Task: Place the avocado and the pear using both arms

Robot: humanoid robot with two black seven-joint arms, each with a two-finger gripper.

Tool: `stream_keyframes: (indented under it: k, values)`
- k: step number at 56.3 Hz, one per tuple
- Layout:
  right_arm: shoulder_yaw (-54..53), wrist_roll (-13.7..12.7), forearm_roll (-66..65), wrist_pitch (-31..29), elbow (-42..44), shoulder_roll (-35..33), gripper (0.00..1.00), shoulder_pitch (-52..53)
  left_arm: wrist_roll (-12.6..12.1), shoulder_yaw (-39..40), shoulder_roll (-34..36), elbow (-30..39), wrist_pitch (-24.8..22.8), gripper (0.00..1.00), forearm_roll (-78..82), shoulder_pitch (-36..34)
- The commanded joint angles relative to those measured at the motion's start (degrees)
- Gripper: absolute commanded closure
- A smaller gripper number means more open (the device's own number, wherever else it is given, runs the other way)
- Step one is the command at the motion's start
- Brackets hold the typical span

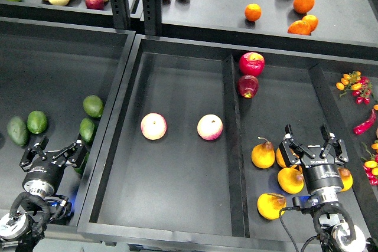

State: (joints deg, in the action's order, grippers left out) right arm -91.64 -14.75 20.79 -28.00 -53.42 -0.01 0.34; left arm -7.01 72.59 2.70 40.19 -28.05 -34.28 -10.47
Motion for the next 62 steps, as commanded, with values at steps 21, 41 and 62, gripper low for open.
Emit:
stream_keyframes:
  k: [21, 41, 62]
  values:
    - [0.1, 0.0, 0.0, 0.0, 0.1, 0.0, 0.0, 0.4, -0.4, 0.9, 2.3, 7.4, 0.1, 0.01, 0.0, 0.4]
    - [0.1, 0.0, 0.0, 0.0, 0.0, 0.0, 0.0, 0.6, -0.5, 7.5, 2.4, 18.2, 0.1, 0.01, 0.0, 2.4]
    - [0.1, 0.0, 0.1, 0.0, -0.5, 0.0, 0.0, 0.6, -0.5, 10.8, 0.4, 28.5, 0.1, 0.01, 5.3, 8.7]
